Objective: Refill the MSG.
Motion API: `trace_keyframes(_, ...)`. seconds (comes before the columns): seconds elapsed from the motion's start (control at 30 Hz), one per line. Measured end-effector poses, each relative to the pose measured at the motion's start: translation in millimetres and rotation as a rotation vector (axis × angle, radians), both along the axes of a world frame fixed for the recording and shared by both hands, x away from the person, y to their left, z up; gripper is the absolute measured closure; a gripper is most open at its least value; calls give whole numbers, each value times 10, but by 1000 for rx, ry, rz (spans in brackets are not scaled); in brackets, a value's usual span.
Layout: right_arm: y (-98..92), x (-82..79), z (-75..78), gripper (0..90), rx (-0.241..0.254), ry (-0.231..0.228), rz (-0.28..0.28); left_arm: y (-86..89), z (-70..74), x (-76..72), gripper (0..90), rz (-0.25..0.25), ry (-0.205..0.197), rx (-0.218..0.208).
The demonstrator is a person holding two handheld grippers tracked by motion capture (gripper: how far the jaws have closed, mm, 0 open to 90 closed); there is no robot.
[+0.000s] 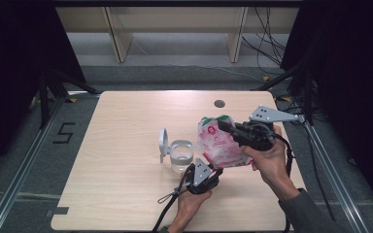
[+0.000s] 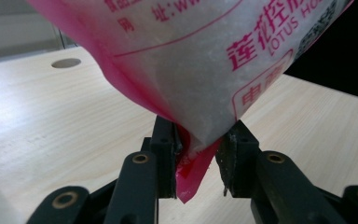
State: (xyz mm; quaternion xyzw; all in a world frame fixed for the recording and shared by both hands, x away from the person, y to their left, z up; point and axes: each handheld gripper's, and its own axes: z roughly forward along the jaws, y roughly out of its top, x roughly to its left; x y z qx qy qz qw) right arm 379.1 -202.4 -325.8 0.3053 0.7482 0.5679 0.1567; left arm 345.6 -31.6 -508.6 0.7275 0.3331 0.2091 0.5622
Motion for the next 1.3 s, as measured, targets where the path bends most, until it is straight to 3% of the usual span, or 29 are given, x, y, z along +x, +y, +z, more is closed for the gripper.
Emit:
trace_keyframes(0.03, 21, 37, -1, 900, -9, -26, 2, 2, 0, -3, 700, 4, -3, 0)
trace_keyframes(0.1, 70, 38, -4, 900, 28, 3, 0, 15, -5, 9, 704, 6, -6, -16)
trace_keyframes(0.17, 102, 71, -6, 900, 17, -18, 0, 14, -11, 25, 706, 6, -1, -36)
trace_keyframes(0.3, 179, 97, -24, 900, 49, 13, -9, 3, -35, 53, 706, 3, 18, -80)
trace_keyframes(0.37, 215, 113, -31, 900, 32, 6, -14, -3, -30, 50, 708, 6, 25, -72)
trace_keyframes(0.4, 238, 116, -35, 900, 41, 19, -9, -20, -44, 65, 709, 3, 13, -89)
trace_keyframes(0.43, 251, 140, -37, 900, 32, 3, -6, -26, -47, 68, 709, 4, 13, -95)
trace_keyframes(0.5, 281, 163, -46, 900, 29, -8, -9, -24, -39, 67, 711, 20, 22, -85)
trace_keyframes(0.53, 302, 161, -49, 900, 38, 12, -14, -23, -34, 69, 711, 27, 19, -80)
trace_keyframes(0.63, 331, 210, -48, 900, 50, 5, -5, -30, -20, 87, 714, 48, 3, -66)
trace_keyframes(0.7, 356, 220, -42, 900, 55, 26, -17, -43, -20, 112, 715, 42, -6, -81)
trace_keyframes(0.73, 362, 240, -42, 900, 42, -1, -13, -44, -18, 106, 716, 47, -15, -77)
trace_keyframes(0.77, 380, 228, -34, 900, 46, 25, -24, -39, -13, 96, 717, 51, -21, -72)
trace_keyframes(0.83, 399, 254, -36, 900, 55, 20, -25, -39, -8, 89, 718, 58, -29, -66)
trace_keyframes(0.87, 406, 282, -42, 900, 57, -4, -16, -41, -11, 88, 719, 51, -27, -77)
trace_keyframes(0.9, 428, 263, -36, 900, 64, 42, -24, -37, -10, 89, 719, 44, -23, -85)
trace_keyframes(0.97, 452, 291, -49, 900, 58, 31, -15, -45, -8, 92, 720, 45, -21, -91)
trace_keyframes(1.1, 508, 306, -53, 900, 55, 56, -16, -53, -3, 107, 723, 51, -31, -93)
trace_keyframes(1.2, 552, 328, -57, 900, 44, 29, -19, -41, 1, 123, 723, 52, -24, -91)
trace_keyframes(1.27, 595, 328, -60, 900, 45, 55, -24, -39, -4, 135, 723, 52, -23, -107)
trace_keyframes(1.3, 604, 359, -69, 900, 34, 27, -13, -39, -8, 131, 723, 60, -23, -116)
